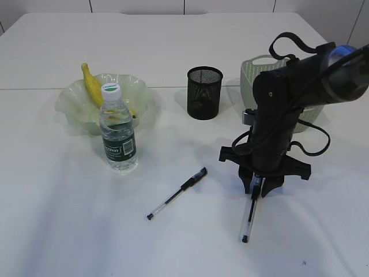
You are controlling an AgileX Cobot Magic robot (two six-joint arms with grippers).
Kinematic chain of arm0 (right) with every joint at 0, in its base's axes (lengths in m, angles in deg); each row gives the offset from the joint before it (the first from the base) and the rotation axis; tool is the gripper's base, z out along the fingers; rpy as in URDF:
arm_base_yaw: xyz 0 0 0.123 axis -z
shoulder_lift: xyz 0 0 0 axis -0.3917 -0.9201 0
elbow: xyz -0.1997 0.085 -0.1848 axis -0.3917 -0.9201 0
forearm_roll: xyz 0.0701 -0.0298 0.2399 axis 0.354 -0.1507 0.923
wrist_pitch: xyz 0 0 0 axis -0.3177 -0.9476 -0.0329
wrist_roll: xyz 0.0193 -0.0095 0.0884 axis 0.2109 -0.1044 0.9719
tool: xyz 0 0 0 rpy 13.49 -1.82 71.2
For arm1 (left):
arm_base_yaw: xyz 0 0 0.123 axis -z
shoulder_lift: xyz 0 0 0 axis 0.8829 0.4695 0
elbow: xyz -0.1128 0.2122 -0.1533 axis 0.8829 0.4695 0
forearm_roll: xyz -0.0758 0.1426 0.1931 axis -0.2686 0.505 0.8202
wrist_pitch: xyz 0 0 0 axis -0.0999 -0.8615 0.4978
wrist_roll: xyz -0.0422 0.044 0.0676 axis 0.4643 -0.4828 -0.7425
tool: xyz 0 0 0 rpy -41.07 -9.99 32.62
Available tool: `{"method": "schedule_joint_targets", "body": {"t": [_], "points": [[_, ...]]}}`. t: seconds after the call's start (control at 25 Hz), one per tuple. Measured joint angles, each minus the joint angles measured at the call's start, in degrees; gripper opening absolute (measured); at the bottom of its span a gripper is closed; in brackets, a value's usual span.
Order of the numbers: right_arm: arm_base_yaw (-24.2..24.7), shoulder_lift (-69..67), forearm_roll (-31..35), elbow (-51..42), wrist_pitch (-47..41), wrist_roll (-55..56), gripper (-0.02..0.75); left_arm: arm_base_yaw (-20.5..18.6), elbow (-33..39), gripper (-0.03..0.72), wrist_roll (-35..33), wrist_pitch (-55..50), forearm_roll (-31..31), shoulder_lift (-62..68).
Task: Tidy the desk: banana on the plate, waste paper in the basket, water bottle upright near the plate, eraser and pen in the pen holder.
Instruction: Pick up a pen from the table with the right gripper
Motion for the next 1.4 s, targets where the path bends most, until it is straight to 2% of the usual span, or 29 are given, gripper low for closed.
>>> {"method": "schedule_joint_targets", "body": {"t": [1.24,1.4], "points": [[0.0,0.0,0.2,0.0,0.8,0.0,0.241,0.0,0.0,0.538,0.0,0.0,0.0,0.0],[0.0,0.0,0.2,0.0,0.6,0.0,0.188,0.0,0.0,0.538,0.0,-0.1,0.0,0.0]]}}
